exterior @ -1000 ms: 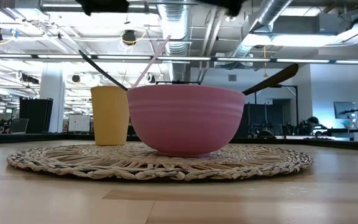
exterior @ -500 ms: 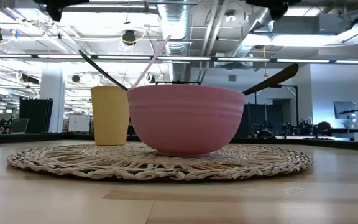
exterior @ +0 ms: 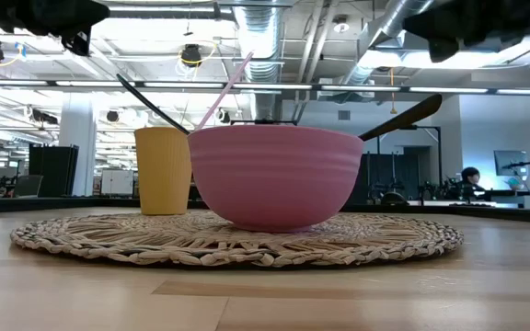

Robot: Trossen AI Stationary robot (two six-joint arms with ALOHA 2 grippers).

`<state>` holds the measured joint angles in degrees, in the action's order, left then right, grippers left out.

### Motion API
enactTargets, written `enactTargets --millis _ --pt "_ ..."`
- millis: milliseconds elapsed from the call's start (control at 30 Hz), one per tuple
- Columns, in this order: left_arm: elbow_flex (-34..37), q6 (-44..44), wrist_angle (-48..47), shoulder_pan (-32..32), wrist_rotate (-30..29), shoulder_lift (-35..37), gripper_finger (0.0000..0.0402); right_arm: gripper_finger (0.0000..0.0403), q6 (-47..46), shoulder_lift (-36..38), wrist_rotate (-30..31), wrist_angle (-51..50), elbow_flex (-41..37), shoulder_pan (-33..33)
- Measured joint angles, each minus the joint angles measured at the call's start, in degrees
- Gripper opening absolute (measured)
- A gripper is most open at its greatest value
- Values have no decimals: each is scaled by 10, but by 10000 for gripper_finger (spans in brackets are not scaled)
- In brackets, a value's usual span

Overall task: Pick & Place Utensil
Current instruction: Return to Home Position

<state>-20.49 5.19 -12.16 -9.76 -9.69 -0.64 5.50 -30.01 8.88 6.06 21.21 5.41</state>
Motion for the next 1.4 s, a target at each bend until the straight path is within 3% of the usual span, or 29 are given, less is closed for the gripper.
enactTargets --millis 233,567,733,900,1200,1400 --pt "35 26 10 0 8 7 6 3 -15 94 1 98 -118 -14" --pt "111 36 104 0 25 7 5 1 -26 210 2 97 -204 -27" --pt "155 36 177 0 32 7 10 1 -26 252 1 62 -207 -29" --pt "198 36 260 0 91 7 5 2 -2 279 1 38 -207 -28" --pt "202 17 270 0 93 6 8 2 5 282 1 19 -208 -29" --pt "202 -40 269 0 93 5 9 4 5 282 1 17 -208 -29"
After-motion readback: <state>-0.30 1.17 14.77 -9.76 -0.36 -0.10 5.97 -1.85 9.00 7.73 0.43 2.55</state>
